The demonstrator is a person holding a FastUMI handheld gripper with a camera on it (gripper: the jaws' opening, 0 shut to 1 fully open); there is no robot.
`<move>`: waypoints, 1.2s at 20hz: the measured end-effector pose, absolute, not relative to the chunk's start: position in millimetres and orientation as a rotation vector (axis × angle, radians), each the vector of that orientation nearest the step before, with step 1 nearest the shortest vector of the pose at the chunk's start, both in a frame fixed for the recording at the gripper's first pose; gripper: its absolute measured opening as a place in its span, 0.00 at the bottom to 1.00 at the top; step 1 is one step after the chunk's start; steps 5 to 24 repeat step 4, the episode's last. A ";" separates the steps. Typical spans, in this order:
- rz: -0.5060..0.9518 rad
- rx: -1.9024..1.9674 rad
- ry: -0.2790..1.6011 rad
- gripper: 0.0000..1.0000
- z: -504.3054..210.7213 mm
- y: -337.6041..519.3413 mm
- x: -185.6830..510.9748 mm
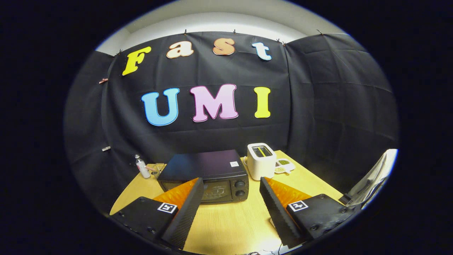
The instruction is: Open the toaster oven, put the food inside, and close the toaster oven door.
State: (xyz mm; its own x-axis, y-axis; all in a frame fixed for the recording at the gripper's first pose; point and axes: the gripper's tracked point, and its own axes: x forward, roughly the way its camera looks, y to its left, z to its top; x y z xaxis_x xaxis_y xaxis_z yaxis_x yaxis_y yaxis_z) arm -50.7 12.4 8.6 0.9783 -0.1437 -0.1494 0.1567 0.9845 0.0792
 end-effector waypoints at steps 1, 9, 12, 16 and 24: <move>-0.152 0.103 0.139 0.97 10.5 12.5 -49.4; -0.150 0.126 0.116 0.98 17.1 12.2 -42.6; -0.150 0.126 0.116 0.98 17.1 12.2 -42.6; -0.150 0.126 0.116 0.98 17.1 12.2 -42.6; -0.150 0.126 0.116 0.98 17.1 12.2 -42.6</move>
